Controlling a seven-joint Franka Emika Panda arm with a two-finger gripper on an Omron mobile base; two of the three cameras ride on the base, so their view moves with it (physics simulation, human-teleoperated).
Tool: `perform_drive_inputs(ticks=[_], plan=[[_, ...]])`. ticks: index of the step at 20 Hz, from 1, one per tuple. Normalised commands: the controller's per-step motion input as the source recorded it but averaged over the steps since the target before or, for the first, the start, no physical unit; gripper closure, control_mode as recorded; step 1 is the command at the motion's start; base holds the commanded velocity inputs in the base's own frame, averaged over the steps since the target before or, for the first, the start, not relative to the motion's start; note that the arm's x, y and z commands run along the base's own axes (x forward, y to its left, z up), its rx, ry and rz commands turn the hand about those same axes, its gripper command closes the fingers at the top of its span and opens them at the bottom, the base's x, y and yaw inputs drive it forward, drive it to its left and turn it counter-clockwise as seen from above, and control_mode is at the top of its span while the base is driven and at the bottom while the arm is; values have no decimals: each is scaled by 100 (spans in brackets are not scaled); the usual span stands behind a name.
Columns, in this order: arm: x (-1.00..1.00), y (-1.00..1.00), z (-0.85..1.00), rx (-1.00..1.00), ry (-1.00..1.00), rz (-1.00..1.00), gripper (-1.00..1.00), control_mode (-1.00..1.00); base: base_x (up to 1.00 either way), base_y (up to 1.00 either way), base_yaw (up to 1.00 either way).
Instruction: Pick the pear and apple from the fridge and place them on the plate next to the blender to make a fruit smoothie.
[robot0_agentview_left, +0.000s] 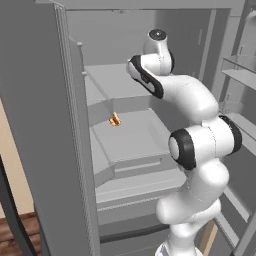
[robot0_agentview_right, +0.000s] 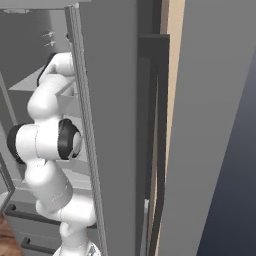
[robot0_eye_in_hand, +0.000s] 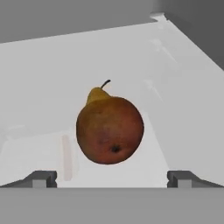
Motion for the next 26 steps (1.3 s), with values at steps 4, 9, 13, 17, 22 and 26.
perform_drive_inputs(ticks=[4, 9, 13, 17, 22, 26], plan=[[54, 0, 0, 0, 0, 0, -100, -100, 0, 0, 0], [47, 0, -4, 0, 0, 0, -100, -100, 0, 0, 0], [1, 0, -40, 0, 0, 0, 100, -100, 0, 0, 0], [1, 0, -11, 0, -3, 0, 100, -100, 0, 0, 0], [-56, 6, -1, 0, -11, 0, 100, -100, 0, 0, 0], [-100, 26, 17, -3, -42, 1, 100, -100, 0, 0, 0]])
